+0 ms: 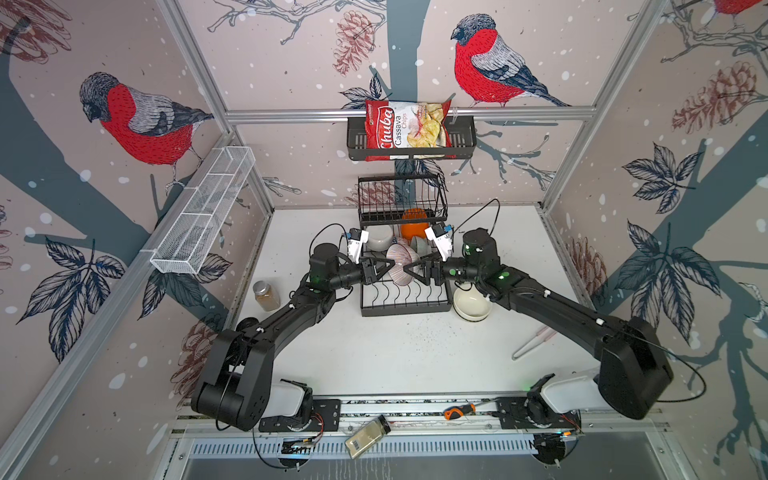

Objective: Load the bowls into the dish rack
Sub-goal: 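Lower the bowl into the rack slots with the right gripper while the left gripper releases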

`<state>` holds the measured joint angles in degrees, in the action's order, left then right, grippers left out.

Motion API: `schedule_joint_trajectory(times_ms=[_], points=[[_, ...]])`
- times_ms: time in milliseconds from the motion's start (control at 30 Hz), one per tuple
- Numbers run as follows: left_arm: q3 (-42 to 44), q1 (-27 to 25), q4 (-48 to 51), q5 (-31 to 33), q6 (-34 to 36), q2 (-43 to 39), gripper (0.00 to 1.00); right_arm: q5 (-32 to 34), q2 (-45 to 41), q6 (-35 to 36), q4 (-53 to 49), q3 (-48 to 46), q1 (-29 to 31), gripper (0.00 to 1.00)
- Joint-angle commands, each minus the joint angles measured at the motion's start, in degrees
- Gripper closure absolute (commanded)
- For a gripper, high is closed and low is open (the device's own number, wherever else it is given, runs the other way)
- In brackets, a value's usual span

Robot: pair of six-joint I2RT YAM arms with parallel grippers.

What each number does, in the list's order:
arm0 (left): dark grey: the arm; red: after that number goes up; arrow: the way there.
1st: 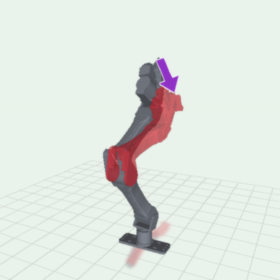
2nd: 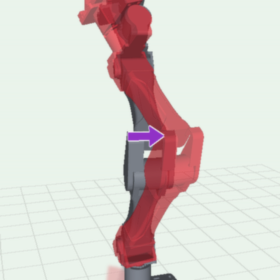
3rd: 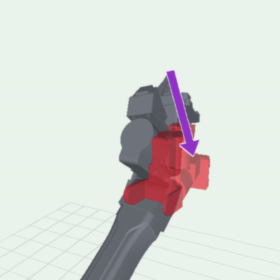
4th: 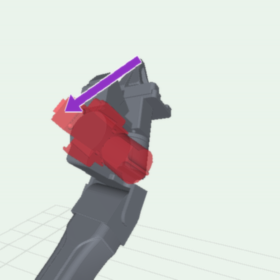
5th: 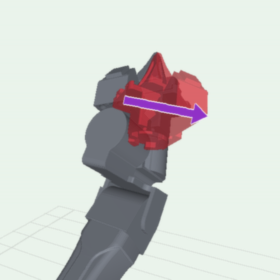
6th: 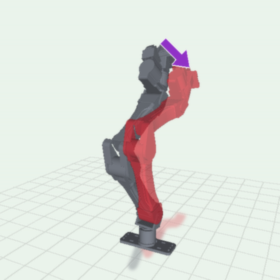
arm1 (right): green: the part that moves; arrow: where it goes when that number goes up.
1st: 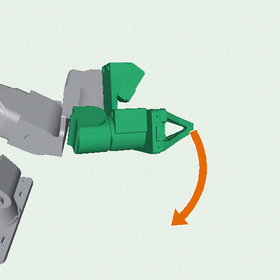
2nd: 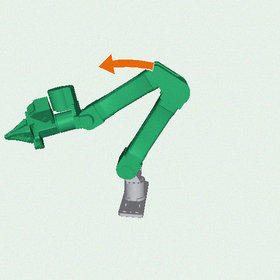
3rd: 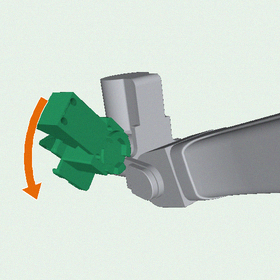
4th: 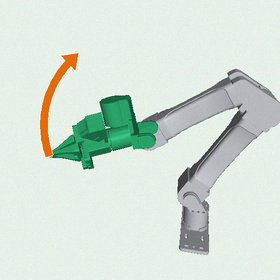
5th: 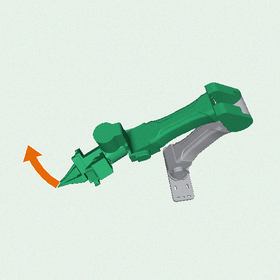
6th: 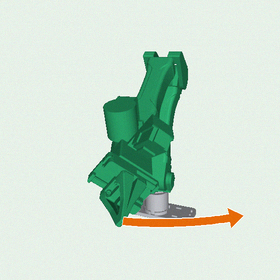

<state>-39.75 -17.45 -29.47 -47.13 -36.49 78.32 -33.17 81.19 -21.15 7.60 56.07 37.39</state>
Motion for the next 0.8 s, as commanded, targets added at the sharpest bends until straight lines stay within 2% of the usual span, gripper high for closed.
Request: schedule_joint_trajectory(times_ms=[0,167,600,767], points=[[-0.05,0.22,-0.25,0.96,1.74,-0.69,0.57,4.08,0.25,-0.80,2.76,-0.65,-0.81,0.50],[-0.31,0.31,1.63,2.46,2.38,-0.72,0.47,5.66,0.38,-0.95,2.43,-1.22,-1.33,0.51],[-0.16,0.38,5.79,6.15,4.06,-2.03,0.46,16.67,0.29,1.89,-4.16,-1.98,-1.62,0.55],[0.09,0.32,8.56,10.24,4.54,-3.47,0.46,22.13,-0.33,3.60,-7.47,-2.96,-0.67,0.55]])
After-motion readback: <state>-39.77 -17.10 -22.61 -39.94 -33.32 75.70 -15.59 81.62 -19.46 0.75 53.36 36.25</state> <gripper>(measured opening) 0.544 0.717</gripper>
